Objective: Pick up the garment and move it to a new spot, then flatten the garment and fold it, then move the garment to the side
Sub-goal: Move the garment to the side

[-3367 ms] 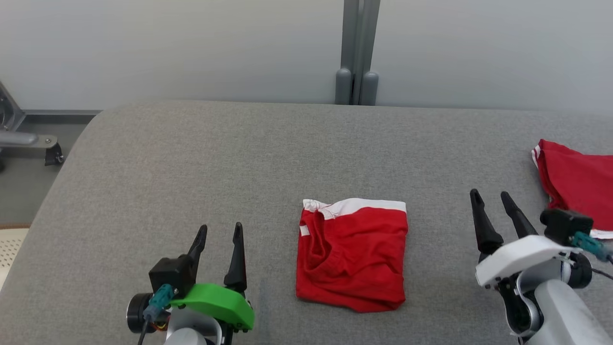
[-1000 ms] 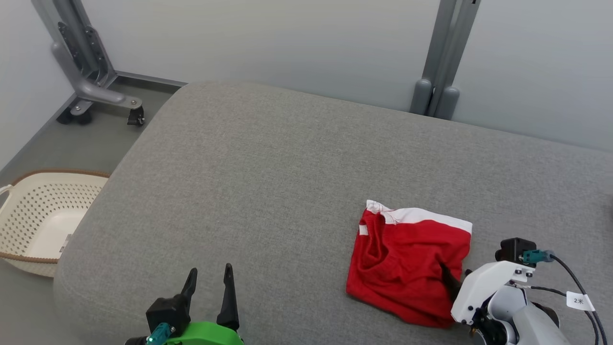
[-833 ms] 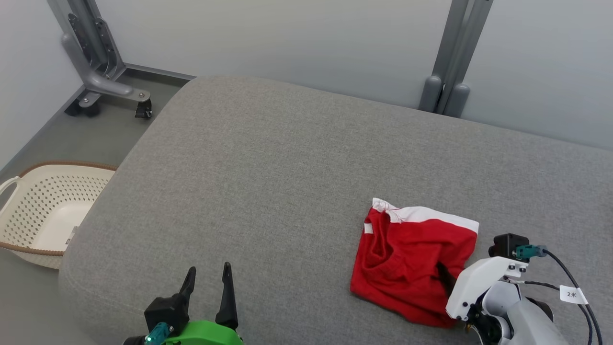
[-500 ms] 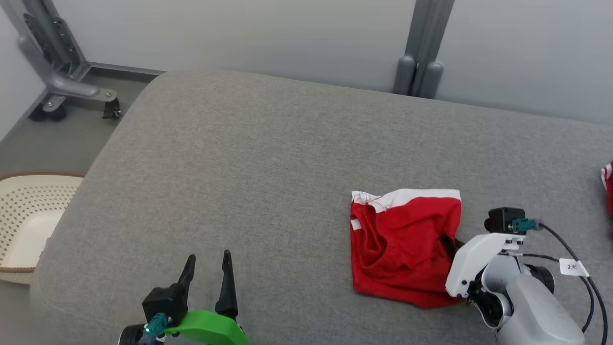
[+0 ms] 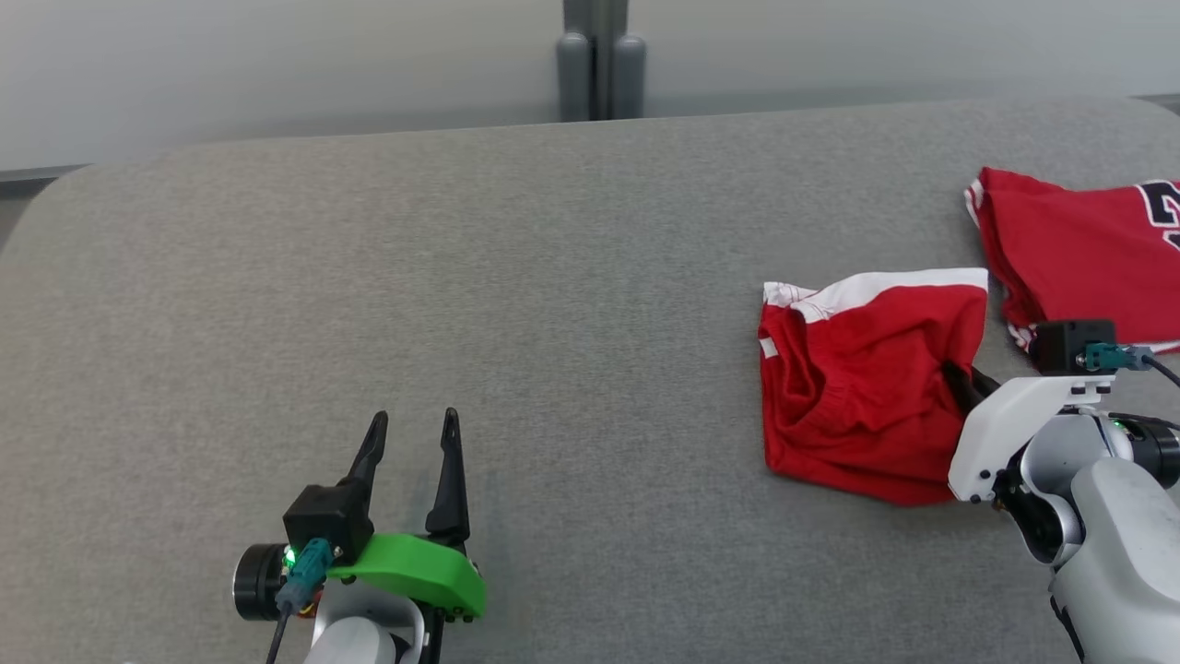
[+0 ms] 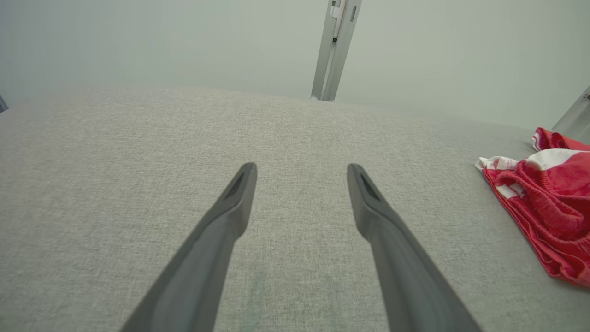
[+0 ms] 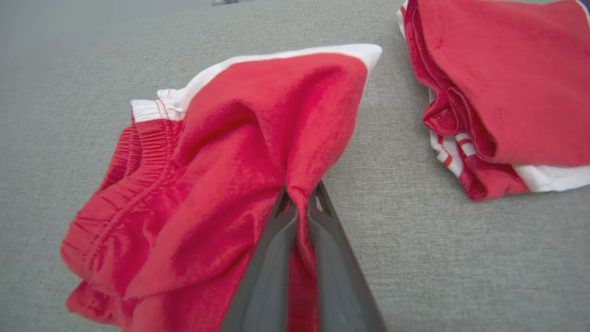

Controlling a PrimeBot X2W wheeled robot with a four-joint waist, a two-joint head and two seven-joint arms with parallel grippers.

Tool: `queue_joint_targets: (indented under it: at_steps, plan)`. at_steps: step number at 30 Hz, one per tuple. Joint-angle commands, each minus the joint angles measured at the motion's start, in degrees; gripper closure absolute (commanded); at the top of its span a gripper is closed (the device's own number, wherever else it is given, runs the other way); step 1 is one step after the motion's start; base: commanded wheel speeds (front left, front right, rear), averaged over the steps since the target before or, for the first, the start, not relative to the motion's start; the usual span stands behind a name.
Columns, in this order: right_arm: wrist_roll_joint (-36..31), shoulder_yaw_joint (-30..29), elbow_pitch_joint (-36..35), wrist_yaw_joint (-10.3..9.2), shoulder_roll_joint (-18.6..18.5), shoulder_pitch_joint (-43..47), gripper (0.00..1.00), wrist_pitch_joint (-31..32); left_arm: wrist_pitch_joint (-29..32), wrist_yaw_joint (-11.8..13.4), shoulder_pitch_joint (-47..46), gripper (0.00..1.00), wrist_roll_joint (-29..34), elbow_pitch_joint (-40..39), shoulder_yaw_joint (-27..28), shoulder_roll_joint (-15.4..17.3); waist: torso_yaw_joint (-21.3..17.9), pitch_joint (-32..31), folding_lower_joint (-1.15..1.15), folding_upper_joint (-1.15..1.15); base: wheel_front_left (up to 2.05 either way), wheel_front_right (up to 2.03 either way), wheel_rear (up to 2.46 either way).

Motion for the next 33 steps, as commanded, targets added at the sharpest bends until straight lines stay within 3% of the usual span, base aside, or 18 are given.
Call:
queue_joint_targets:
  at_steps: [1,8,20,26,33]
  plan:
    - [-0.1,-0.1,-0.5,-0.10,0.1,-1.4,1.00,-0.4,0.0,-0.1,-1.3,0.00,0.6,0.1,0.1,0.2,-8.7,4.7,0.00,0.00,0.00,0.00,0.00]
    - [0.2,0.4,0.7,-0.10,1.2,-3.5,1.00,-1.4,0.0,-0.5,-3.4,0.00,1.3,0.8,-0.5,0.8,-11.1,5.9,0.00,0.00,0.00,0.00,0.00]
    - [-0.8,1.8,3.1,-0.10,0.0,-7.6,1.00,-4.0,0.0,0.0,-3.4,0.00,0.9,0.1,-0.8,1.2,-7.9,5.8,0.00,0.00,0.00,0.00,0.00]
    - [-2.1,2.6,4.2,-0.10,-2.1,-12.8,1.00,-3.7,0.0,0.3,-2.8,0.00,0.6,-0.2,-1.0,1.3,-6.8,5.6,0.00,0.00,0.00,0.00,0.00]
    - [-6.3,4.8,7.9,-0.10,-8.1,-19.2,1.00,-2.6,0.2,0.4,-2.9,0.00,1.1,-0.6,-1.6,1.8,-5.0,6.0,0.00,0.00,0.00,0.00,0.00]
